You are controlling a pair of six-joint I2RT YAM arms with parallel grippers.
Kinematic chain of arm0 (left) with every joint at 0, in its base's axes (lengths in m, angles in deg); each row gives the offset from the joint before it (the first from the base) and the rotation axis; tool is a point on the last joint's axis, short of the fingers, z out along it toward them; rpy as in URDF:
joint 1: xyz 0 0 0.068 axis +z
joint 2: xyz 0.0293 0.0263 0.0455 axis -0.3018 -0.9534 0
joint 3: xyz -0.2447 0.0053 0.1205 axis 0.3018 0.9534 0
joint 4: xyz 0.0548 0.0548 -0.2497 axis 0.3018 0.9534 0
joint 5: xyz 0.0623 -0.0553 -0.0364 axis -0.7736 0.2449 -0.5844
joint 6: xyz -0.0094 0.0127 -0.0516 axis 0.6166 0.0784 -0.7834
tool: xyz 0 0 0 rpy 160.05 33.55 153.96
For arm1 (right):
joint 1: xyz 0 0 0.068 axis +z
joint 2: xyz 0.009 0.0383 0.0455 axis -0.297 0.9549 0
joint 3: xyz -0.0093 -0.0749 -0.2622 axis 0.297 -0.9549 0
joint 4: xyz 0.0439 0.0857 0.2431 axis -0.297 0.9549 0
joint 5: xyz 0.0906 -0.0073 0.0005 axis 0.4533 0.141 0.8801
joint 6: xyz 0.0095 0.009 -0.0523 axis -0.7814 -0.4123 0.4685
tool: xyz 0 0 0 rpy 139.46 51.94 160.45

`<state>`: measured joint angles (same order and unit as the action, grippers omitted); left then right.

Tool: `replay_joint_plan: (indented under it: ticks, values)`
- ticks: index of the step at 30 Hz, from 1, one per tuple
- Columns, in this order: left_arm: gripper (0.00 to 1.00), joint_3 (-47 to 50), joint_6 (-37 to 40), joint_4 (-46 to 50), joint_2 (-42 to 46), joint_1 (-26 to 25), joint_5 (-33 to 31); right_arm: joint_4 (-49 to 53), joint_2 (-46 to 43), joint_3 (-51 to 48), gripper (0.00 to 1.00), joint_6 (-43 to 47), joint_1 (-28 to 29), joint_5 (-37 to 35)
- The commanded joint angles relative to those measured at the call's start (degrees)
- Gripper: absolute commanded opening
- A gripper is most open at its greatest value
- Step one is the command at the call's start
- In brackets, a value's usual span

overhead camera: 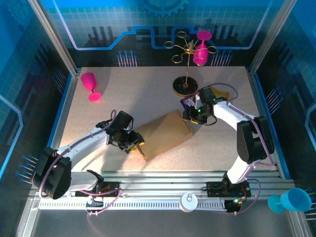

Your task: Fold the paper box

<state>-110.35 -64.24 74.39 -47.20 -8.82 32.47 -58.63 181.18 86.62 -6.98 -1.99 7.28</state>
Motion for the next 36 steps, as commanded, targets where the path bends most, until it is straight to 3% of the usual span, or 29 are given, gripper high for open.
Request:
replay_joint_plan:
  ticks: [1, 9, 25, 31, 36]
  values:
    - [0.49, 1.76, -0.49, -3.14, -1.24, 0.46, 2.07, 3.82, 2.25, 2.65, 0.56, 5.45, 1.49, 0.67]
    - [0.33, 1.10, 1.06, -3.91, -4.31, 0.47, 2.26, 4.96, 5.53, 3.98, 0.49, 7.69, 3.64, -0.82]
    - [0.07, -7.48, 6.50, 8.85, -10.82, 0.40, 0.66, 3.76, 5.64, 4.16, 0.35, 5.75, 6.37, -0.36]
    - [0.00, -15.09, 10.51, 14.84, -15.04, 0.66, -4.14, 2.16, 3.50, 2.69, 0.33, 1.40, 6.80, 1.02]
    - [0.00, -23.26, 15.07, 18.56, -20.92, 2.60, -8.05, -1.92, 1.73, 0.99, 0.32, -6.31, 7.72, 2.11]
